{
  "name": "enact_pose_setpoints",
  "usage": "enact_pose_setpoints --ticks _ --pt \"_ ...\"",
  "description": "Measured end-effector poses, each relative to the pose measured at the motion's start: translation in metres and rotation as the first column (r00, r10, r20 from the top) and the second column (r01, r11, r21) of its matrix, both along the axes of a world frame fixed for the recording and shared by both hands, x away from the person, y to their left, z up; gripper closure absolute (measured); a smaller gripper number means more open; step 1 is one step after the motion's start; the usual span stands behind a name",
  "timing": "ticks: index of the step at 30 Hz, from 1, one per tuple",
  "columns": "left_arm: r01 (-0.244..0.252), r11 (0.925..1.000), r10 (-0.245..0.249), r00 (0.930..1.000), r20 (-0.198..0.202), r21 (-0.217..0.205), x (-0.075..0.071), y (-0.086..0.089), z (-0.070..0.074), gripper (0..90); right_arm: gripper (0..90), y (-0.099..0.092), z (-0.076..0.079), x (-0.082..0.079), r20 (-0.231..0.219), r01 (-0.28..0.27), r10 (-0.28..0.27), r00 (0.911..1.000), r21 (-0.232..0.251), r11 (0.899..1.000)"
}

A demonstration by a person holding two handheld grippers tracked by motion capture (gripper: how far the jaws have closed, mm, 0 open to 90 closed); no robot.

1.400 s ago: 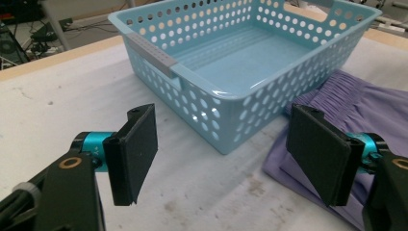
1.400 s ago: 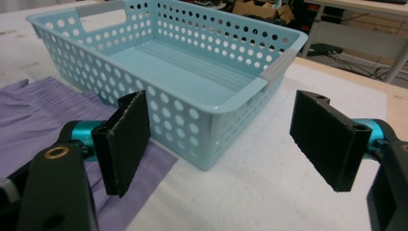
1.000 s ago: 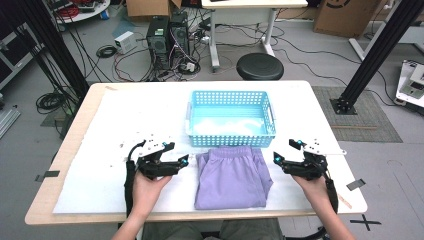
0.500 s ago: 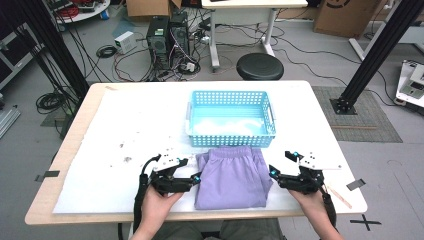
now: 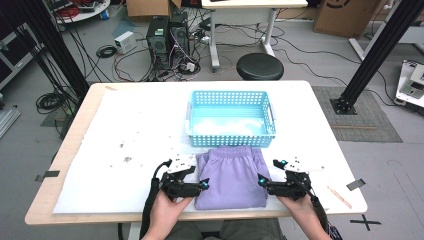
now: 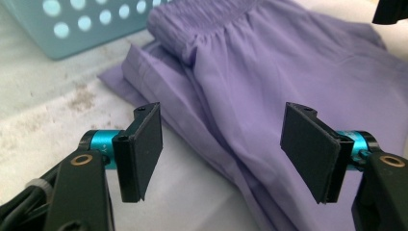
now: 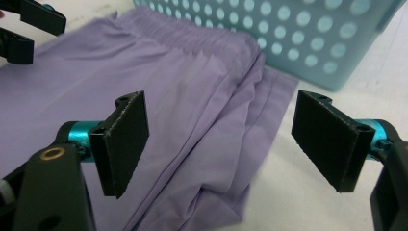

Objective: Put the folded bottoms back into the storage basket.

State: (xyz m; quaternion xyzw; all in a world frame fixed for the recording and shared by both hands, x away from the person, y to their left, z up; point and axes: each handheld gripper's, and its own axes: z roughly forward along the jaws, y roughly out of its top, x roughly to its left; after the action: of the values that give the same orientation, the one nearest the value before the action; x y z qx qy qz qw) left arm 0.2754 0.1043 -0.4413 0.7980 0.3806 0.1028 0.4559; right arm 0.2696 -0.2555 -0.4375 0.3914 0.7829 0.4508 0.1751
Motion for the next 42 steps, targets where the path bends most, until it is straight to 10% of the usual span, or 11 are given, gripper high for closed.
enact_pose_setpoints --ticks 11,19,26,42 --pt "-0.012 0.9996 0.014 0.9975 -0.070 0.024 0.003 -0.003 -0.009 31.5 21.0 0.005 -0.013 0.004 -0.220 0.016 -0.030 0.9751 -0.063 0.998" --pt "-0.015 0.9999 0.016 0.9967 -0.079 0.004 0.004 -0.010 -0.009 36.3 28.5 0.012 -0.012 0.002 -0.223 0.027 -0.039 0.9740 -0.055 0.998" --pt "-0.067 0.9946 0.071 0.9965 -0.045 0.080 -0.003 -0.007 -0.006 35.4 29.9 0.014 -0.012 0.000 -0.215 0.015 -0.029 0.9762 -0.066 0.998" --pt "-0.070 0.9976 0.070 0.9934 -0.091 0.003 0.002 -0.025 -0.009 52.2 55.1 0.023 -0.012 0.001 -0.235 -0.034 0.026 0.9716 -0.028 0.999"
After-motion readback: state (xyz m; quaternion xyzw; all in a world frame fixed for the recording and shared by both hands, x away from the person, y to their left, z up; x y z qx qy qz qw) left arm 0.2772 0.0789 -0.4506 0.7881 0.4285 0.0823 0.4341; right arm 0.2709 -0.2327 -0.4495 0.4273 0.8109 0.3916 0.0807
